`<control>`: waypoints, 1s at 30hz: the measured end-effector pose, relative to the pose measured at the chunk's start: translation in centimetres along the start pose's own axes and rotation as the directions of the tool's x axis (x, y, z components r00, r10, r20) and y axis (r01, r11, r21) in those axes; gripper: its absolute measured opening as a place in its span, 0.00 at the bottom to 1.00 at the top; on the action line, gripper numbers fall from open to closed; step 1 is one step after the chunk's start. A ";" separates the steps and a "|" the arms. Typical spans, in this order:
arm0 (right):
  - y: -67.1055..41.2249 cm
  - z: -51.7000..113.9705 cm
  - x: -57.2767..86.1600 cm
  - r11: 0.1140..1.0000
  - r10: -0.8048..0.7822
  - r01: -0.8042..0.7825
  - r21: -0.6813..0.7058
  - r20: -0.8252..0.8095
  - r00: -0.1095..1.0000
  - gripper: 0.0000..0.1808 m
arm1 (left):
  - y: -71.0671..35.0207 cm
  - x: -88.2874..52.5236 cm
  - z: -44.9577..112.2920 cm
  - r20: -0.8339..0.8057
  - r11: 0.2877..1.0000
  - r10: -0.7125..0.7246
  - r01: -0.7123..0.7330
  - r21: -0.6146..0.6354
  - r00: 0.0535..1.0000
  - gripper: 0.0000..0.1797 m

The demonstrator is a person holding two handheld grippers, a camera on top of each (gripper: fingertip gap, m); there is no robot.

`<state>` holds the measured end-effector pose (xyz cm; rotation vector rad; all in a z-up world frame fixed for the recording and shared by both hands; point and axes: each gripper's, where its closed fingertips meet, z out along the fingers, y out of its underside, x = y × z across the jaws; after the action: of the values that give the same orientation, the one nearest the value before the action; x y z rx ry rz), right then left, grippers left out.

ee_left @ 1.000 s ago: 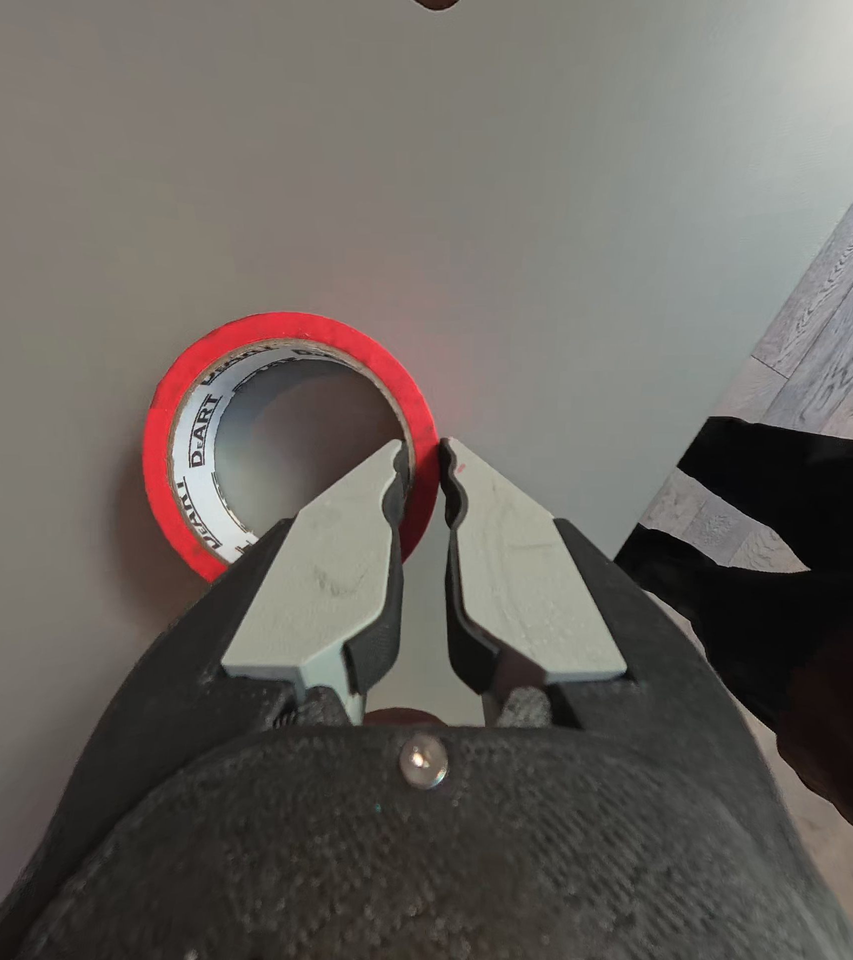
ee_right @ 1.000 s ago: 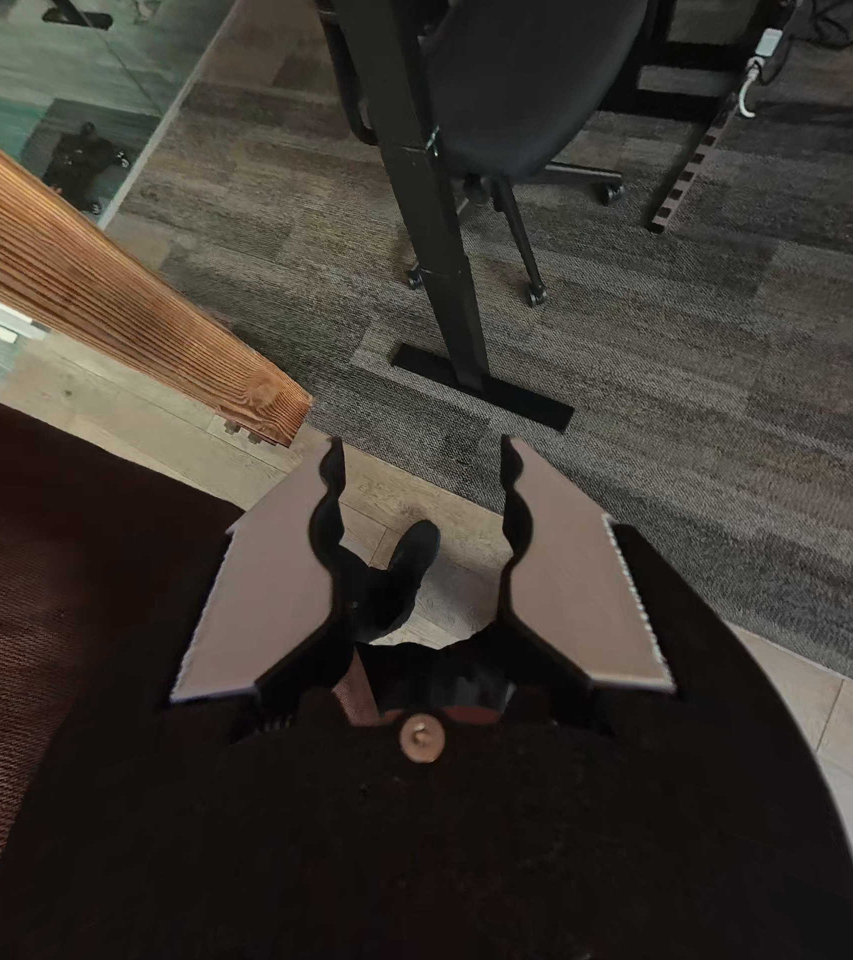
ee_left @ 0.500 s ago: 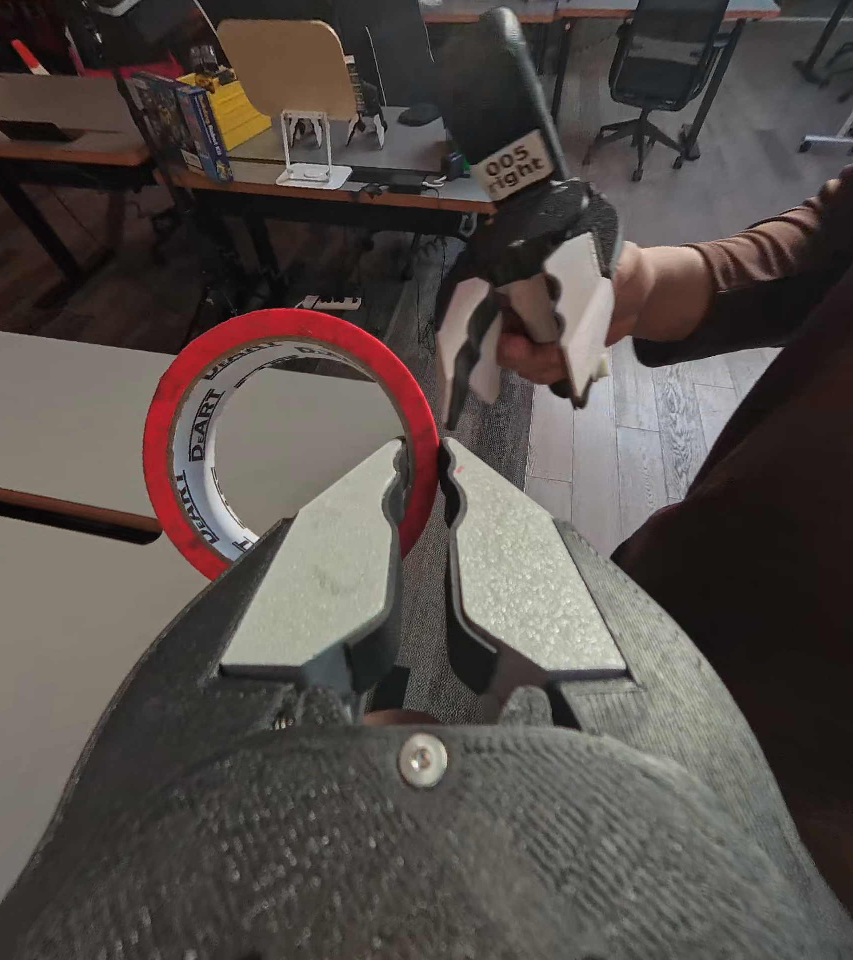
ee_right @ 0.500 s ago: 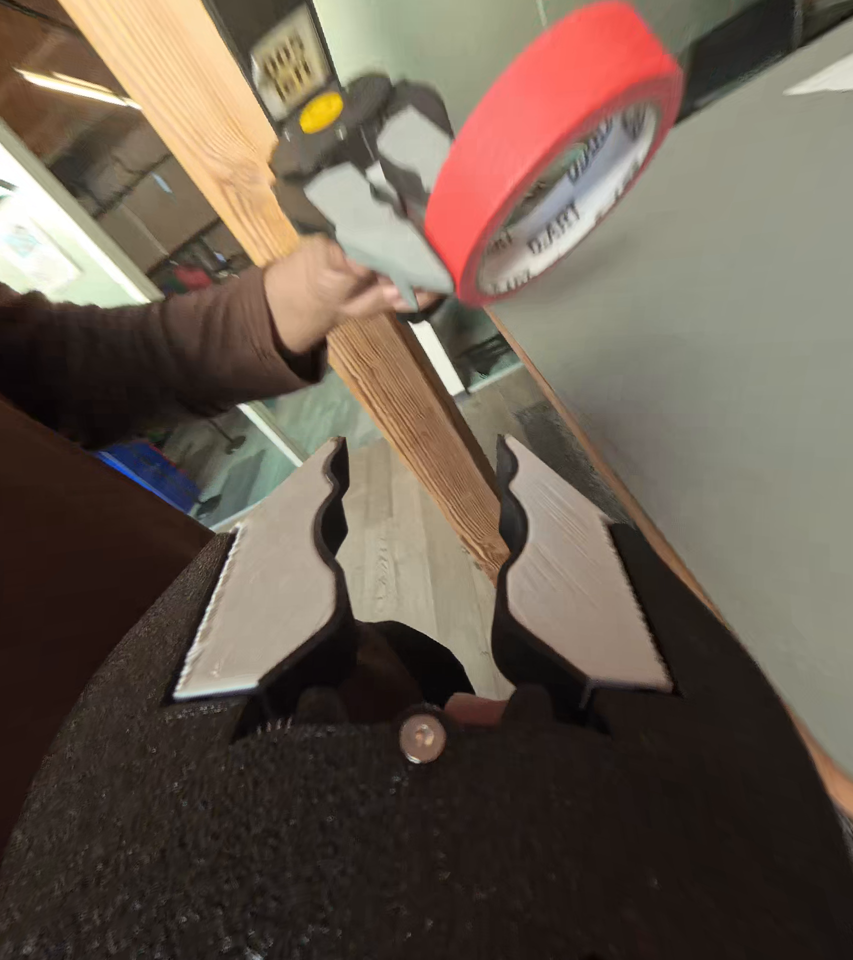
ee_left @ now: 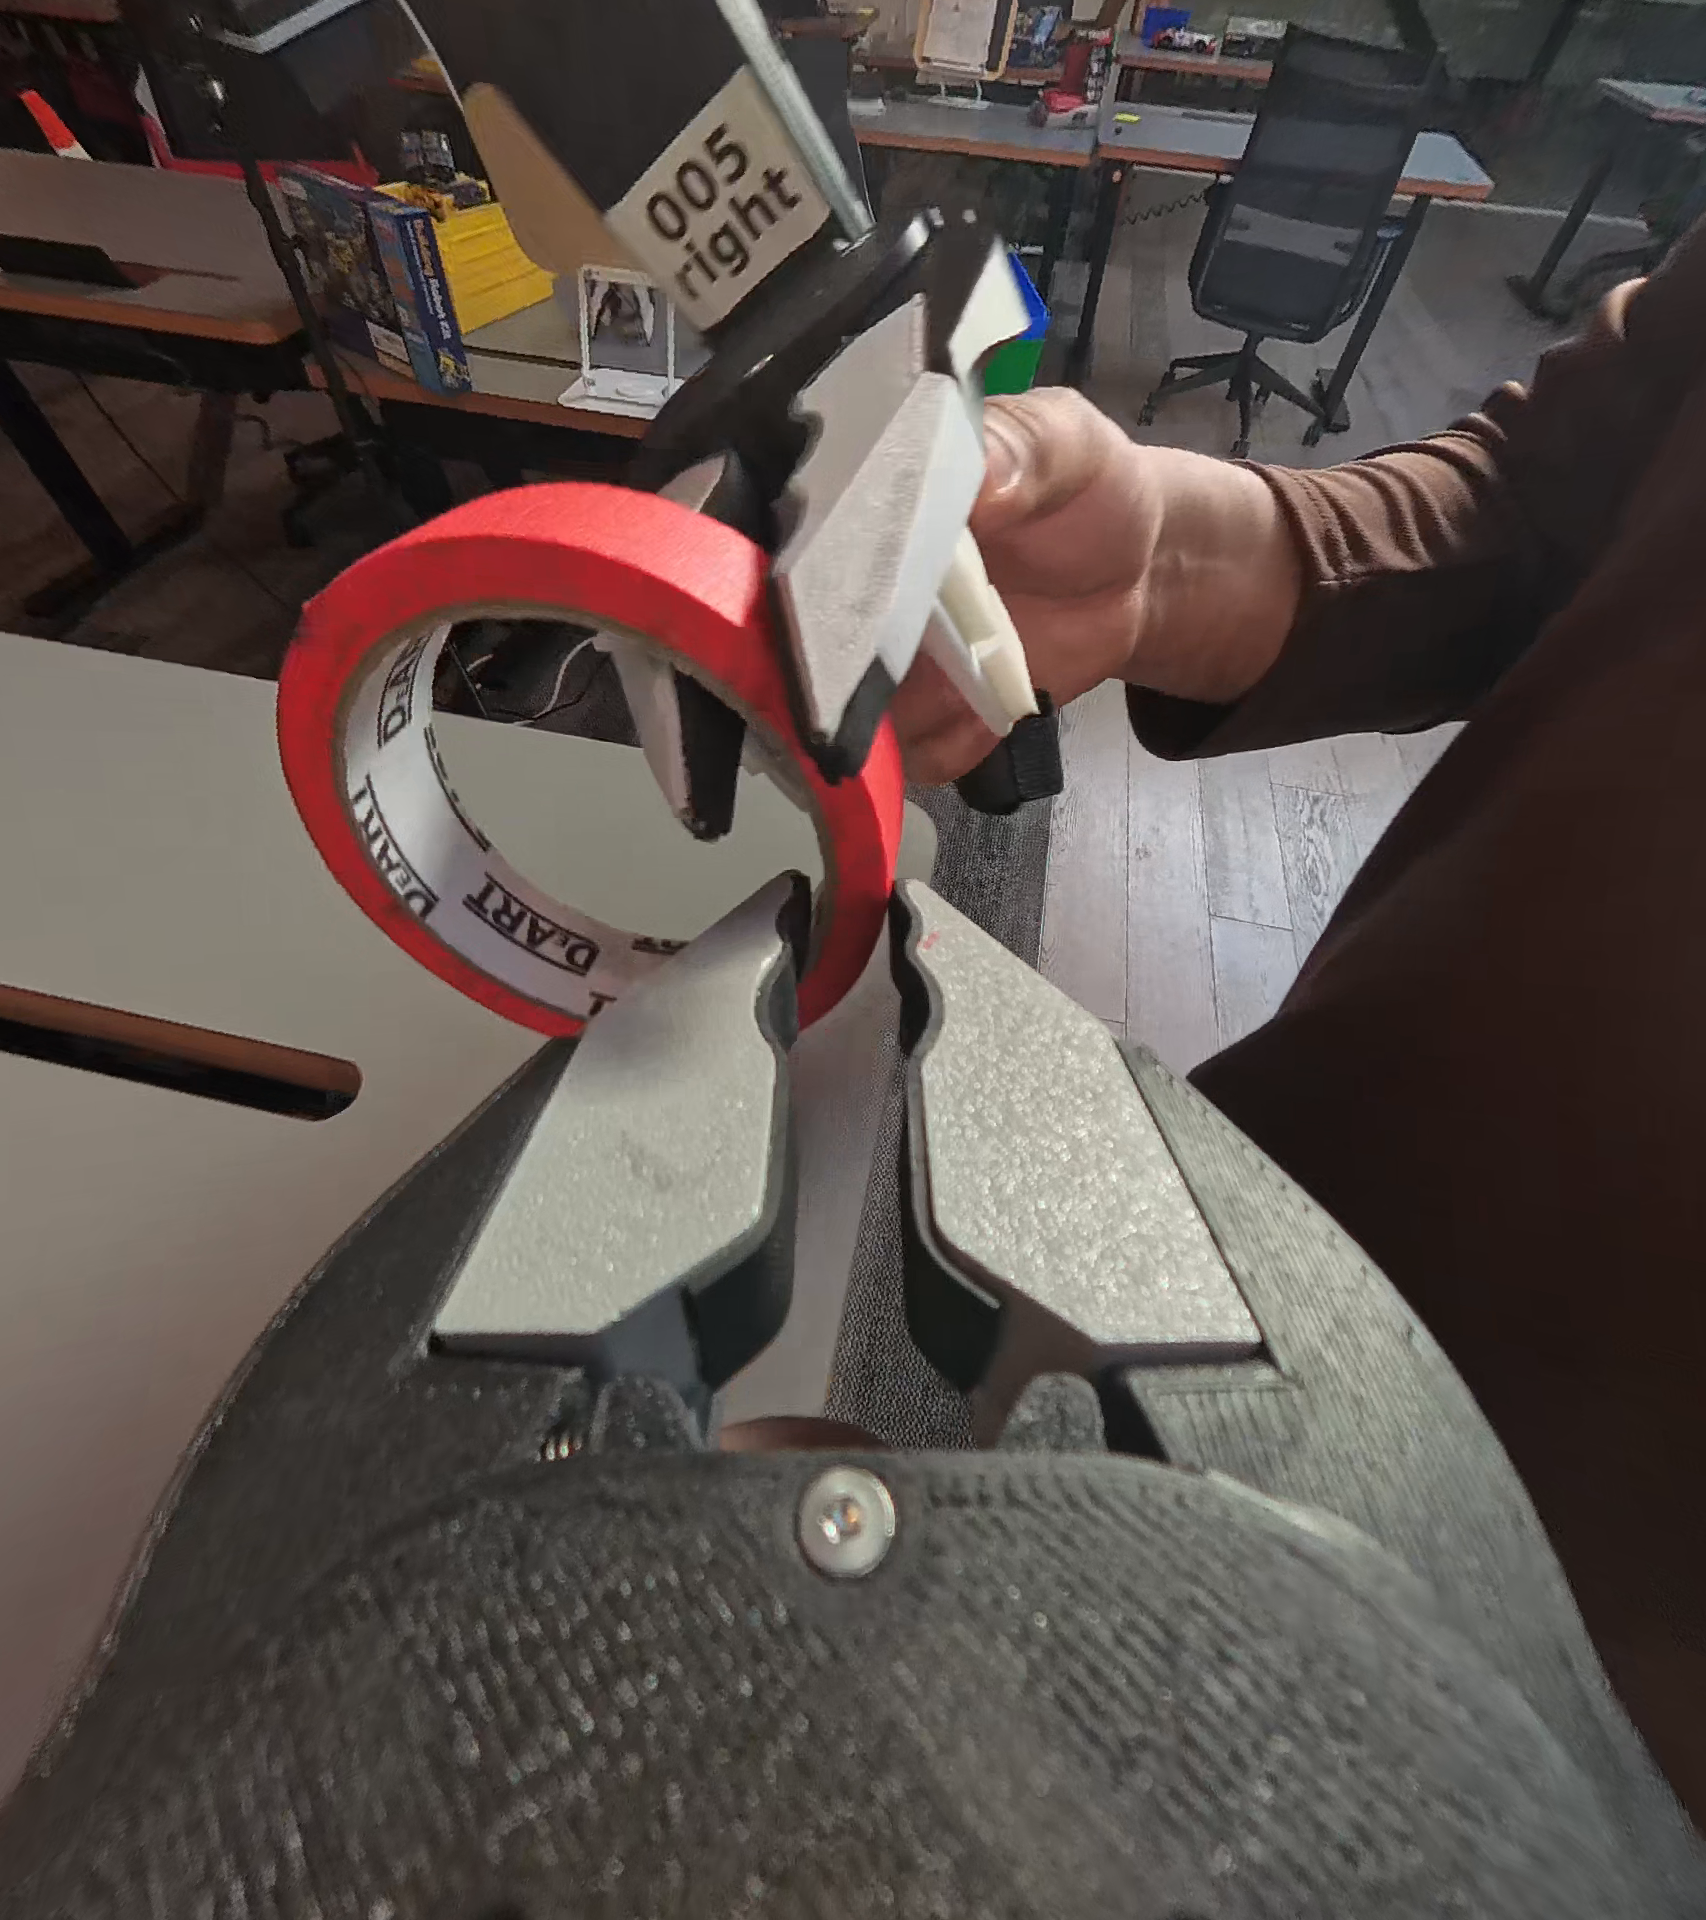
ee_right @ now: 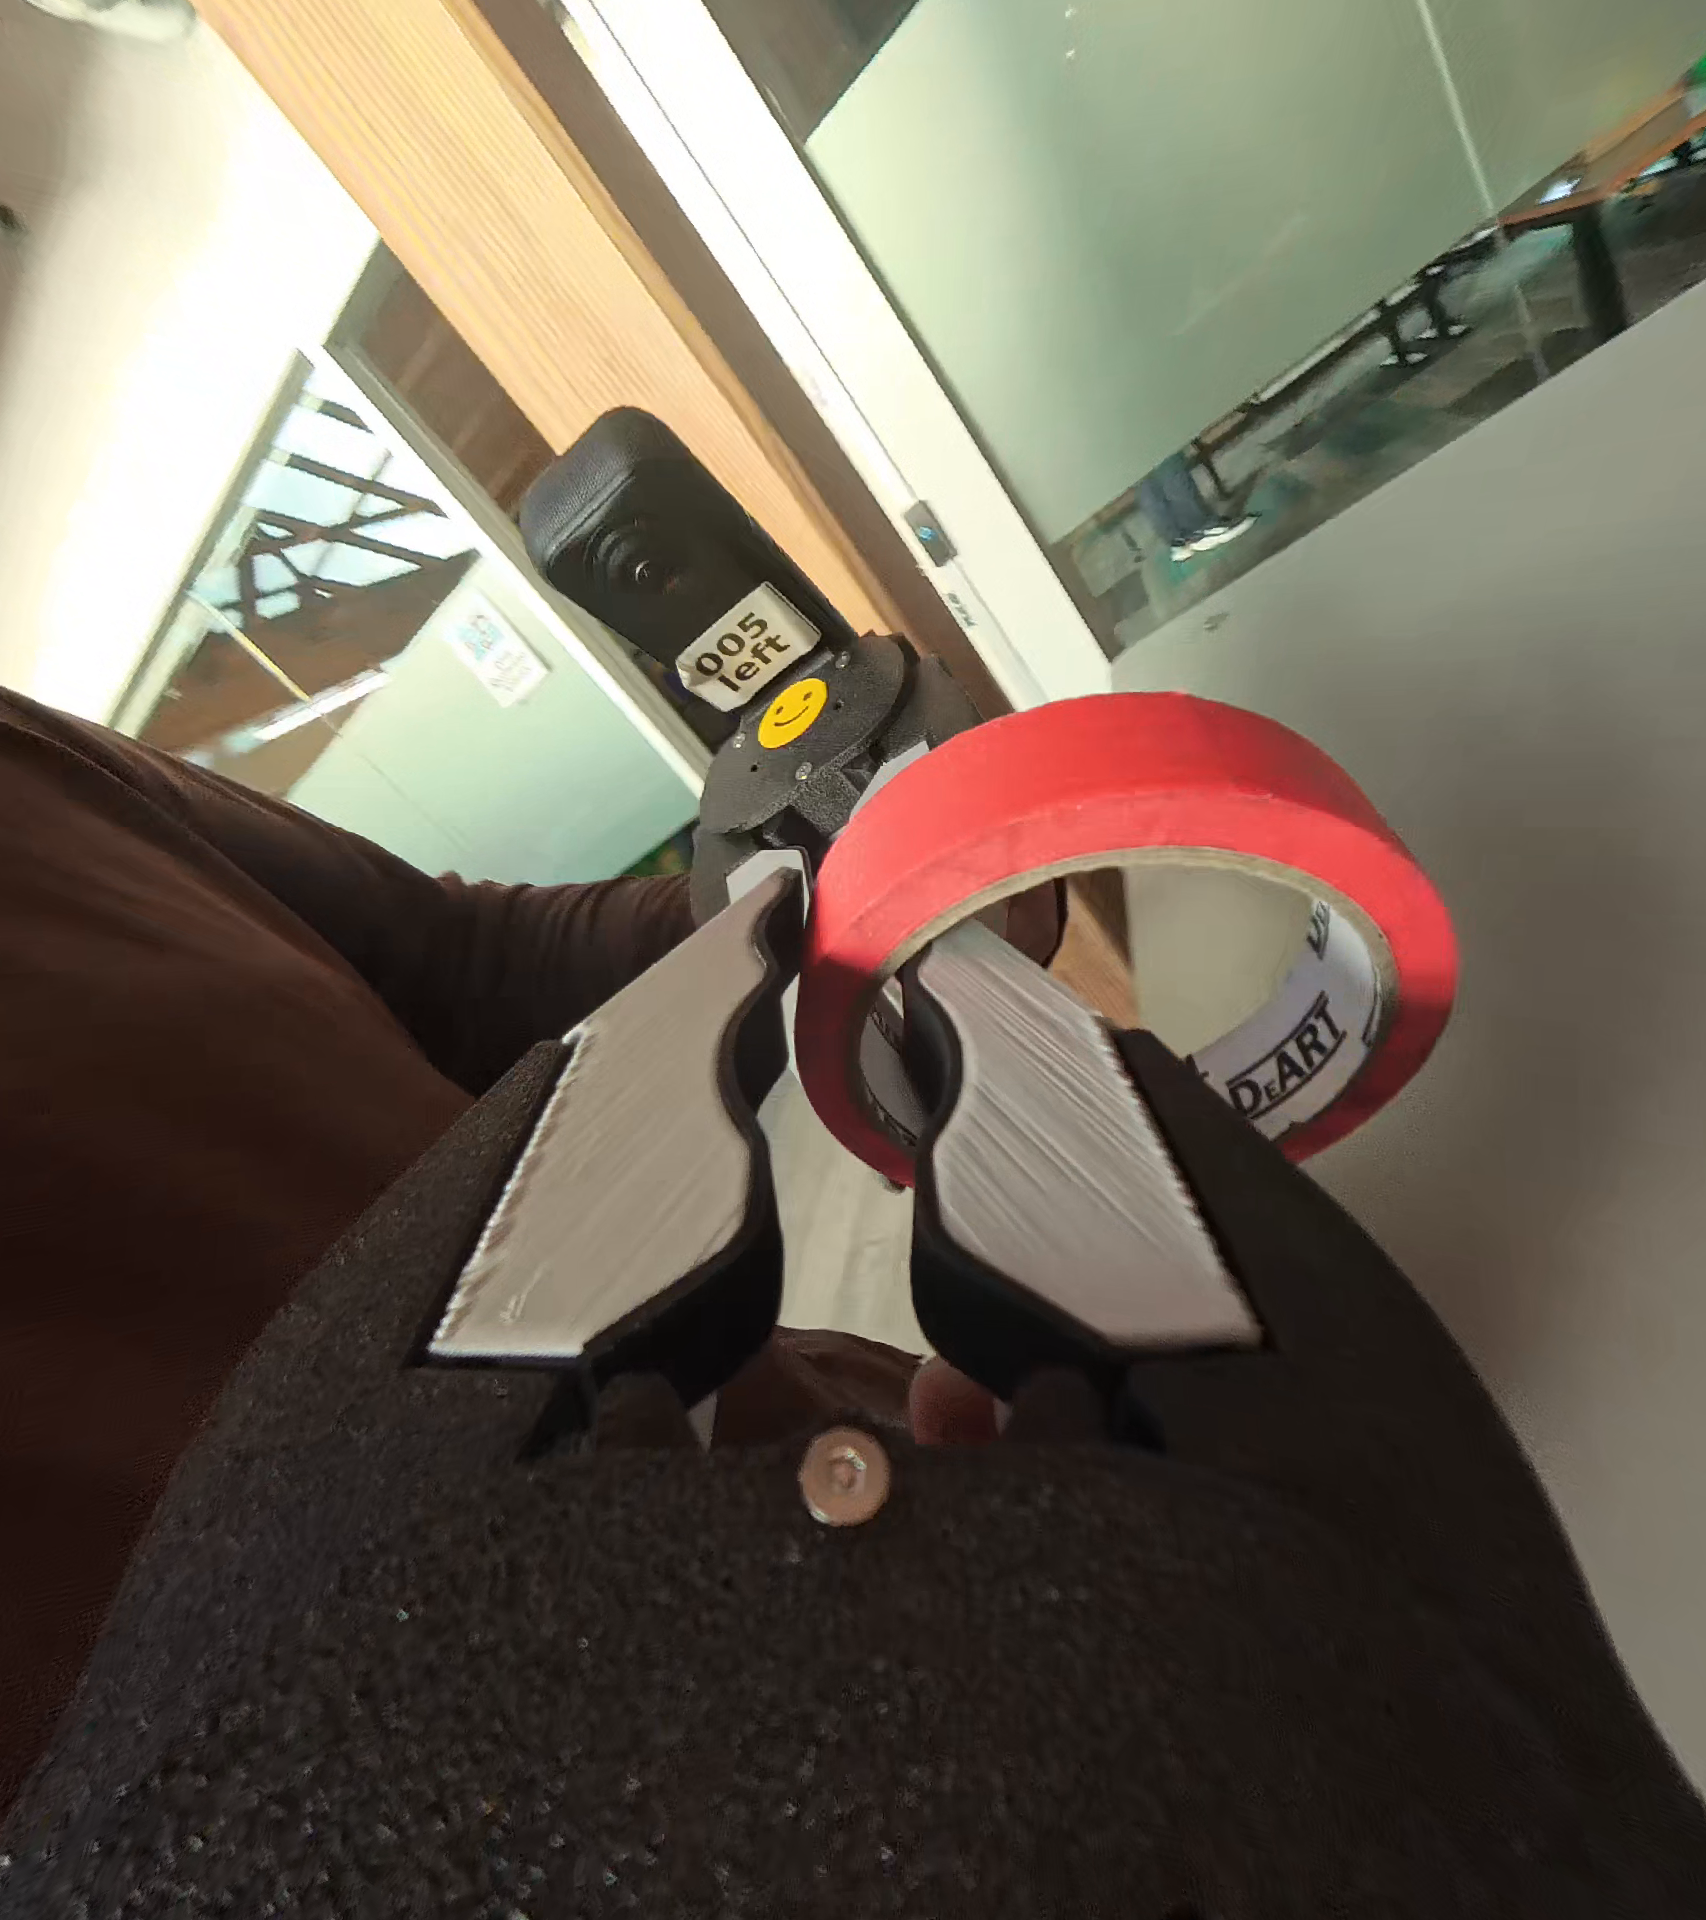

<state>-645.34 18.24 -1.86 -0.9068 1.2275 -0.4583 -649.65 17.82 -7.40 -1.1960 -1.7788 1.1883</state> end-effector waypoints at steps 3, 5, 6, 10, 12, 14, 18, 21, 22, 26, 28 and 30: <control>-1.8 0.7 2.2 0.995 -0.098 0.095 -0.030 -0.140 0.985 0.07 | 0.5 -3.4 -1.5 0.000 0.997 -0.065 0.065 0.042 0.998 0.14; -2.5 1.5 3.9 0.997 -0.074 0.068 -0.034 -0.206 0.976 0.07 | 1.5 -5.6 -2.9 -0.007 0.993 -0.116 0.116 0.035 0.993 0.15; -2.8 2.0 5.0 0.999 -0.034 0.031 -0.014 -0.234 0.972 0.06 | 2.6 -6.8 -3.6 0.005 0.991 -0.133 0.133 -0.004 0.991 0.17; -3.9 3.8 9.9 0.967 0.217 -0.166 0.195 -0.282 0.935 0.06 | 6.9 -10.3 -6.8 0.028 0.973 -0.185 0.187 -0.133 0.982 0.18; -6.0 3.7 11.9 0.918 0.296 -0.193 0.345 -0.275 0.915 0.06 | 7.7 -10.7 -8.4 -0.044 0.969 -0.224 0.218 -0.113 0.974 0.18; -10.1 3.1 11.7 0.891 0.210 -0.042 0.453 -0.327 0.921 0.05 | 8.2 -11.0 -9.6 -0.102 0.965 -0.256 0.248 -0.088 0.961 0.17; -14.3 9.4 4.9 0.864 -0.414 0.501 0.049 -0.496 0.763 0.06 | 8.6 -11.1 -11.5 -0.172 0.962 -0.274 0.268 -0.062 0.946 0.18; -12.1 13.1 6.7 0.846 -0.506 0.510 -0.156 -0.535 0.676 0.16 | 8.7 -12.0 -12.6 -0.171 0.958 -0.285 0.284 -0.031 0.943 0.19; -11.2 14.0 7.6 0.880 -0.454 0.457 -0.130 -0.512 0.729 0.17 | 8.5 -12.4 -13.1 -0.172 0.954 -0.297 0.300 -0.007 0.939 0.19; -10.3 15.6 9.6 0.945 -0.280 0.325 0.036 -0.425 0.861 0.31 | 8.2 -13.8 -14.8 -0.163 0.928 -0.359 0.369 0.040 0.919 0.18; -10.5 17.0 8.7 0.956 -0.239 0.277 0.093 -0.298 0.924 0.24 | 8.5 -13.9 -15.5 -0.135 0.929 -0.361 0.368 0.034 0.923 0.19; -11.8 17.4 8.4 0.961 -0.139 0.181 0.211 -0.199 0.970 0.21 | 9.2 -14.3 -16.0 -0.094 0.931 -0.361 0.364 0.012 0.928 0.19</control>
<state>-624.51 11.14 3.57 -0.7829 1.2412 -0.8107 -627.66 10.96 -10.97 -0.8397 -1.8095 0.9246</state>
